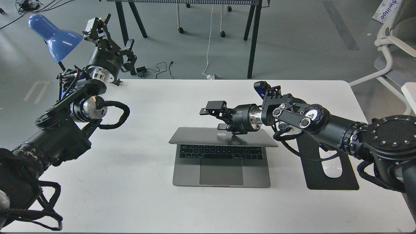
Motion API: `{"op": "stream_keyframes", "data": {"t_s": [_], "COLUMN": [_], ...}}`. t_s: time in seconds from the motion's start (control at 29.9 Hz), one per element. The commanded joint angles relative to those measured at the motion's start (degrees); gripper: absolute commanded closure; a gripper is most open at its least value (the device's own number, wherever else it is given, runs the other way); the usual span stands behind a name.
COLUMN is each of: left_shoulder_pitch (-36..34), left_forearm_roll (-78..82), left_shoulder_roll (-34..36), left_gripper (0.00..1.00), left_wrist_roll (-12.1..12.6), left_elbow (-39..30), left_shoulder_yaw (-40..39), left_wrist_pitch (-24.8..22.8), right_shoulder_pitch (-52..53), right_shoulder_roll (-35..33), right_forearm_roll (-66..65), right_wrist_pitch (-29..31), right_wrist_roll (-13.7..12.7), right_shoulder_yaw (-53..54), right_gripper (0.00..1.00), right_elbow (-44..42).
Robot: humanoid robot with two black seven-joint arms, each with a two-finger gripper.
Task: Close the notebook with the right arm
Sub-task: 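Push the laptop screen down toward the keyboard with the right gripper, then lift the right gripper up off the closed laptop lid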
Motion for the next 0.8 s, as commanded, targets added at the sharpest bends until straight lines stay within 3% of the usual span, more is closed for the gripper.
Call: {"op": "stream_keyframes", "data": {"t_s": [0.0, 0.77], "left_shoulder_pitch": [0.0, 0.0], "left_forearm_roll": [0.0, 0.0], "left_shoulder_roll": [0.05, -0.04], "left_gripper": [0.0, 0.0], "left_wrist_roll": [0.0, 0.0], "left_elbow": [0.01, 0.01], "left_shoulder_yaw": [0.0, 0.0], "left_wrist_pitch": [0.0, 0.0], "right_shoulder_pitch": [-1.2, -8.15], "right_shoulder_roll": [0.01, 0.01], "right_forearm_roll": [-0.16, -8.07], "right_wrist_pitch": [0.01, 0.01], "right_wrist_roll": [0.0, -0.09], "right_shoulder_yaw": [-0.09, 0.0], "right_gripper": [0.0, 0.0], "right_elbow": [0.08, -0.88]}}
